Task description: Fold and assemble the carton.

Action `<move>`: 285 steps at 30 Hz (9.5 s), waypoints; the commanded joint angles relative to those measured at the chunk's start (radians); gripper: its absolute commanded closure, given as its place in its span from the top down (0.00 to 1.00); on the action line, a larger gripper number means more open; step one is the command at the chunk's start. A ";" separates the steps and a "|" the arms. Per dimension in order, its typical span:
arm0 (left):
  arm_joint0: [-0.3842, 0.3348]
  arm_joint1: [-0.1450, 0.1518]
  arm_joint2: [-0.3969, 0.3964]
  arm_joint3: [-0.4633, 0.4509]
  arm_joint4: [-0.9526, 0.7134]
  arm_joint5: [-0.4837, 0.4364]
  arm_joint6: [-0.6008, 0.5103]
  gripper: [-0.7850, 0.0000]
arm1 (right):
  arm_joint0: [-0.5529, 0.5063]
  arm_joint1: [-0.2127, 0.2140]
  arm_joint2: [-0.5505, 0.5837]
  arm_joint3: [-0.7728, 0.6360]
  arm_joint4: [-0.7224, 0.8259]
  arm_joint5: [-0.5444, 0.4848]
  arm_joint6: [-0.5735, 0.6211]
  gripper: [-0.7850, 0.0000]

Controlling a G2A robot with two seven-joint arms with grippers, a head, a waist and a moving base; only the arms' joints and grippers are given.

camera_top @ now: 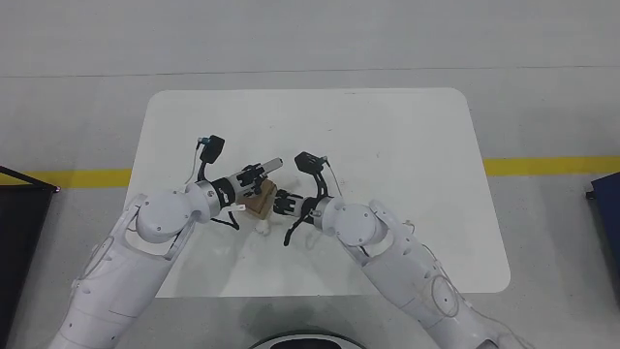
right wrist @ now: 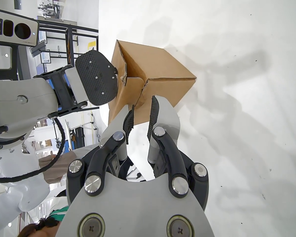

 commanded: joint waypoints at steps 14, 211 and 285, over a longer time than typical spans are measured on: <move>0.002 0.000 -0.003 0.000 0.003 0.001 -0.005 1.00 | 0.017 -0.004 -0.006 0.024 0.004 0.008 0.015 0.39; 0.060 0.035 -0.407 -0.178 -0.187 0.107 -0.035 1.00 | 0.342 -0.152 -0.190 0.180 -0.141 0.240 0.163 0.00; 0.060 0.035 -0.407 -0.178 -0.187 0.107 -0.035 1.00 | -0.184 0.005 0.380 -0.294 -0.052 -0.234 0.090 1.00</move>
